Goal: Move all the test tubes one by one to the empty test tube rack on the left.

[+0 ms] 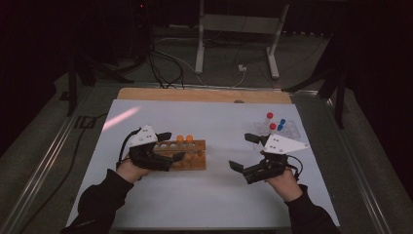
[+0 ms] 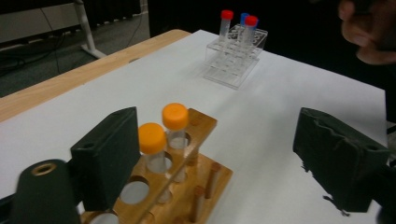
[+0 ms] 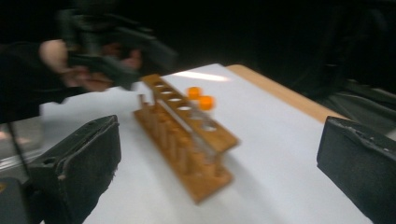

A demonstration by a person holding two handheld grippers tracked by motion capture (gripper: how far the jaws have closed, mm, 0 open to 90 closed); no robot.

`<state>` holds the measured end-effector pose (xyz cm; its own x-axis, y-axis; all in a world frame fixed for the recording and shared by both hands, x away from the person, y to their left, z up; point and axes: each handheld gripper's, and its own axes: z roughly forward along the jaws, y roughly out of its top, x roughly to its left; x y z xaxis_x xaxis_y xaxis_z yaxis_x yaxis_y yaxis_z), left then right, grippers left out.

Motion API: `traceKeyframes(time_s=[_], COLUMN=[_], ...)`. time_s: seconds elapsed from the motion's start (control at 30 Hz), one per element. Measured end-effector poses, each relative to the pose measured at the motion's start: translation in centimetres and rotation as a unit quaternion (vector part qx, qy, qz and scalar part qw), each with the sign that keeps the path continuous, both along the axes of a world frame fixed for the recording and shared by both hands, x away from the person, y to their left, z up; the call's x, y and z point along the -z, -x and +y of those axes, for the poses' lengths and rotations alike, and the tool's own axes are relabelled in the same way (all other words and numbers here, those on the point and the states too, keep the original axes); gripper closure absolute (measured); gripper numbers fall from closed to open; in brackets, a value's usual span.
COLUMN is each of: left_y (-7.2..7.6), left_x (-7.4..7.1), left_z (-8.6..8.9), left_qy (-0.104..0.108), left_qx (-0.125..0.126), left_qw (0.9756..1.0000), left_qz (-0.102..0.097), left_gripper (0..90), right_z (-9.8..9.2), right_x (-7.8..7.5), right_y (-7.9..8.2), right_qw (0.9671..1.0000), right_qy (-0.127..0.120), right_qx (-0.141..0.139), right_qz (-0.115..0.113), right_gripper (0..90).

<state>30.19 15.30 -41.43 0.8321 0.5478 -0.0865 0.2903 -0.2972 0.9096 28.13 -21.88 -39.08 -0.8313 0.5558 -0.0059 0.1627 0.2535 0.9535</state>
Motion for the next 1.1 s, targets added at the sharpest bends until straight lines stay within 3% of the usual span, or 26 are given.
traceKeyframes(time_s=[0.1, 0.17, 0.3, 0.5, 0.6, 0.73, 0.93, 1.1], left_y=[0.6, 1.1, 1.7, 2.0, 2.0, 2.1, 2.0, 2.1], left_x=[0.1, 0.1, 0.3, 0.7, 0.7, 0.7, 0.7, 0.5], left_z=[0.2, 0.4, 0.4, 0.2, 0.1, 0.1, 0.2, 0.4], left_qy=[0.013, 0.021, 0.019, 0.009, 0.01, 0.009, 0.009, 0.011], left_qx=[0.007, 0.013, 0.017, 0.023, 0.026, 0.025, 0.023, 0.022], left_qw=[0.9999, 0.9997, 0.9997, 0.9997, 0.9996, 0.9996, 0.9996, 0.9996], left_qz=[0.001, 0.0, -0.005, -0.006, -0.008, -0.009, -0.014, -0.016], left_gripper=[2.4, 1.3, 0.6, 0.6, 0.5, 0.6, 0.6, 0.5], right_z=[-1.6, -2.7, -5.0, -7.9, -9.3, -10.9, -12.2, -13.0], right_x=[-0.4, -0.7, -1.1, -0.6, 0.1, 1.2, 2.9, 4.3], right_y=[-0.5, -0.8, -1.6, -2.7, -3.4, -4.1, -4.9, -5.6], right_qw=[0.9995, 0.9983, 0.9945, 0.9858, 0.9788, 0.9724, 0.9645, 0.962], right_qy=[-0.001, 0.005, -0.001, 0.002, 0.007, 0.005, 0.029, 0.027], right_qx=[0.032, 0.057, 0.105, 0.168, 0.205, 0.233, 0.262, 0.269], right_qz=[-0.002, -0.002, -0.009, -0.006, -0.008, -0.001, 0.012, 0.04], right_gripper=[0.0, 0.0, 0.0, 2.2, 7.2, 16.9, 32.2, 42.0])
